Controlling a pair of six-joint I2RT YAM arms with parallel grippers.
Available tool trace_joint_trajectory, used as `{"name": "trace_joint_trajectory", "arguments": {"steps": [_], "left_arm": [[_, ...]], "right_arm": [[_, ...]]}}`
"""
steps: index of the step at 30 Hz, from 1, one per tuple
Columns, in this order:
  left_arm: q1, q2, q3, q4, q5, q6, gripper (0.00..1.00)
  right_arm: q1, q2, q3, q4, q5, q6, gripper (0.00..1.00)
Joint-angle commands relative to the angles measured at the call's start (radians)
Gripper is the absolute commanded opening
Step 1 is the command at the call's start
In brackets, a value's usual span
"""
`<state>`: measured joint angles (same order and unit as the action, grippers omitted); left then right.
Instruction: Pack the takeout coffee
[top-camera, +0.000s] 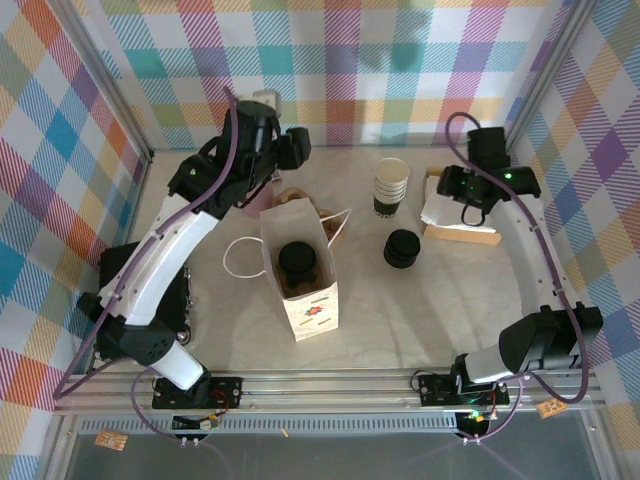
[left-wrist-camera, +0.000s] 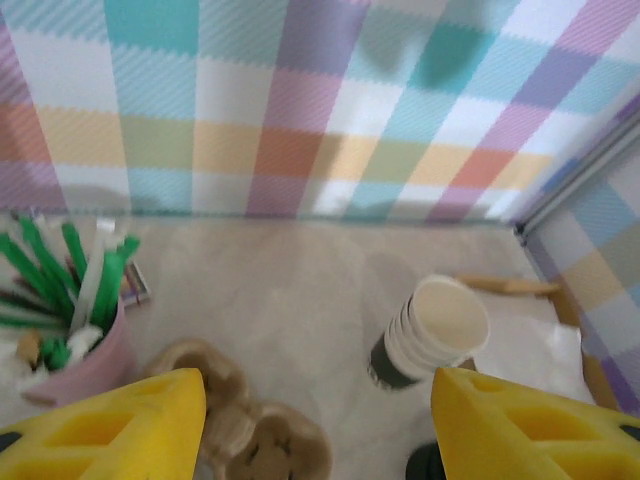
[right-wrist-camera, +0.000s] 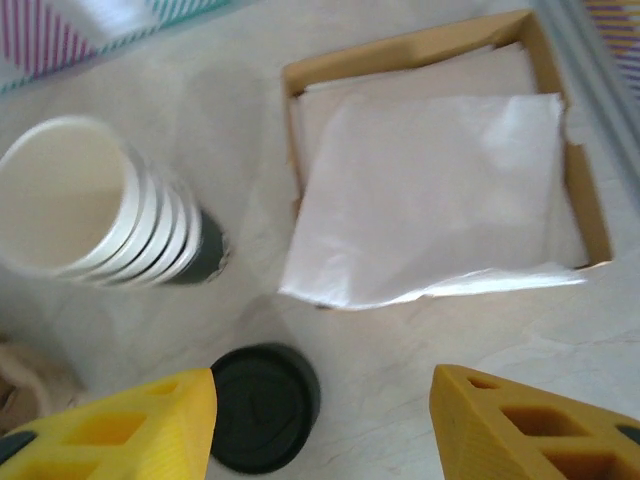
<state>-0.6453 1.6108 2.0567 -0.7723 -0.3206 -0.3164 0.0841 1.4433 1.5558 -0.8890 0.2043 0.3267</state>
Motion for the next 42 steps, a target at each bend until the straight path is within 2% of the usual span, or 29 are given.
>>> {"name": "trace_joint_trajectory", "arguments": {"steps": [1, 4, 6, 7, 10, 12, 16, 19, 22, 25, 28, 32, 35, 39, 42], "left_arm": [[0.005, 0.029, 0.114, -0.041, -0.100, 0.055, 0.61], [0.017, 0.048, 0.108, -0.041, -0.203, 0.059, 0.61], [0.063, 0.065, 0.143, -0.074, -0.203, 0.019, 0.61], [0.091, 0.075, 0.158, -0.084, -0.187, 0.010, 0.60], [0.167, 0.104, 0.194, -0.112, -0.162, -0.005, 0.59], [0.219, 0.145, 0.236, -0.165, -0.148, -0.031, 0.58], [0.328, 0.224, 0.310, -0.338, -0.091, -0.125, 0.53], [0.367, 0.199, 0.226, -0.343, -0.054, -0.125, 0.52], [0.396, 0.124, 0.069, -0.258, -0.029, -0.100, 0.52], [0.458, 0.034, -0.096, -0.149, 0.110, -0.093, 0.54], [0.495, -0.066, -0.305, 0.017, 0.218, -0.019, 0.57], [0.508, -0.116, -0.451, 0.160, 0.263, 0.059, 0.60], [0.509, -0.089, -0.464, 0.208, 0.335, 0.093, 0.59], [0.508, -0.008, -0.409, 0.207, 0.377, 0.097, 0.56], [0.508, 0.050, -0.362, 0.212, 0.391, 0.103, 0.48]], "right_arm": [[-0.019, 0.038, 0.059, 0.068, -0.137, -0.058, 0.60], [-0.017, 0.085, 0.130, 0.075, -0.264, -0.073, 0.60], [-0.016, 0.109, 0.171, 0.103, -0.354, -0.045, 0.57], [-0.011, 0.121, 0.184, 0.113, -0.351, -0.043, 0.56], [-0.003, 0.173, 0.227, 0.066, -0.234, -0.019, 0.55], [0.010, 0.215, 0.299, 0.061, -0.311, -0.021, 0.56], [0.160, 0.322, 0.525, 0.060, -0.349, -0.182, 0.60], [0.239, 0.447, 0.729, 0.023, -0.476, -0.246, 0.60], [0.308, 0.538, 0.828, 0.049, -0.582, -0.292, 0.59], [0.375, 0.609, 0.891, 0.083, -0.654, -0.337, 0.60], [0.405, 0.654, 0.919, 0.095, -0.687, -0.300, 0.61], [0.422, 0.623, 0.852, 0.096, -0.720, -0.298, 0.61], [0.422, 0.570, 0.772, 0.095, -0.692, -0.313, 0.61], [0.422, 0.526, 0.731, 0.064, -0.653, -0.349, 0.62], [0.422, 0.508, 0.723, 0.051, -0.625, -0.362, 0.62]]}}
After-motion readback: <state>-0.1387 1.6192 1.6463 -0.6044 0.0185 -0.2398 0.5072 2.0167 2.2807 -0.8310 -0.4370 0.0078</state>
